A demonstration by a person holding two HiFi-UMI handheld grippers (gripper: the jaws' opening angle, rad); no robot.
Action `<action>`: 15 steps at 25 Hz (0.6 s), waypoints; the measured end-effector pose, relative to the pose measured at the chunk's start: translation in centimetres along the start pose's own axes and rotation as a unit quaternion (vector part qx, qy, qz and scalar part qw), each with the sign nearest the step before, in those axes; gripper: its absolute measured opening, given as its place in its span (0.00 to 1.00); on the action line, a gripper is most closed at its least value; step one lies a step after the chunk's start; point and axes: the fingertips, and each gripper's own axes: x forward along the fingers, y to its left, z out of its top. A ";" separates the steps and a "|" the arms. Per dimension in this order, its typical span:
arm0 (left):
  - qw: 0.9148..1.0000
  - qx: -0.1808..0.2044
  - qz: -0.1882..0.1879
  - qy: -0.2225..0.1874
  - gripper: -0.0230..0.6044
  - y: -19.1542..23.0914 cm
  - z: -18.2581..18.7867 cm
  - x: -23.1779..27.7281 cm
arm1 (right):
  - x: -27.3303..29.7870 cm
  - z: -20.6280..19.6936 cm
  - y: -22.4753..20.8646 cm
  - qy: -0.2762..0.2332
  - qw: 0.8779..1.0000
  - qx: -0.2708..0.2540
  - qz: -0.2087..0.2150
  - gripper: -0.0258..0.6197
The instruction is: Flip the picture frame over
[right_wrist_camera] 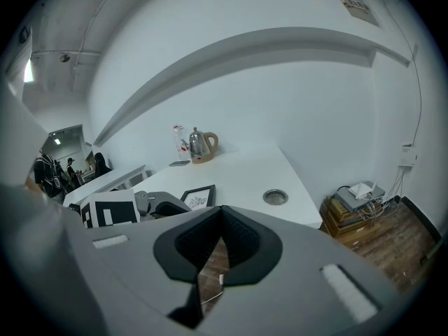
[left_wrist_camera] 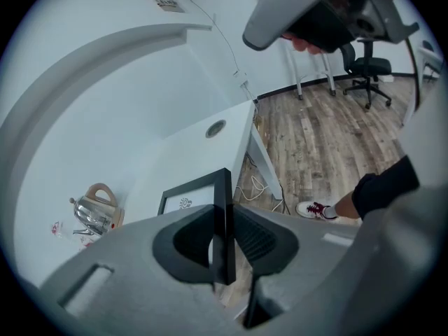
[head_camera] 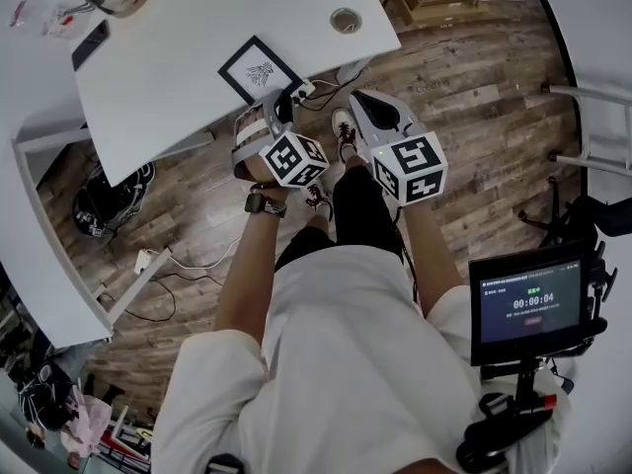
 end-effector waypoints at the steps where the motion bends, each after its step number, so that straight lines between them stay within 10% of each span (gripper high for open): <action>1: 1.000 -0.008 -0.001 -0.006 0.17 0.2 0.2 -0.2 | 0.0 0.0 0.0 0.000 1.000 0.000 0.001 0.04; 15: 0.970 -0.210 -0.051 -0.114 0.17 4.1 3.0 -2.4 | 0.7 1.0 0.6 -0.008 1.000 -0.010 0.013 0.04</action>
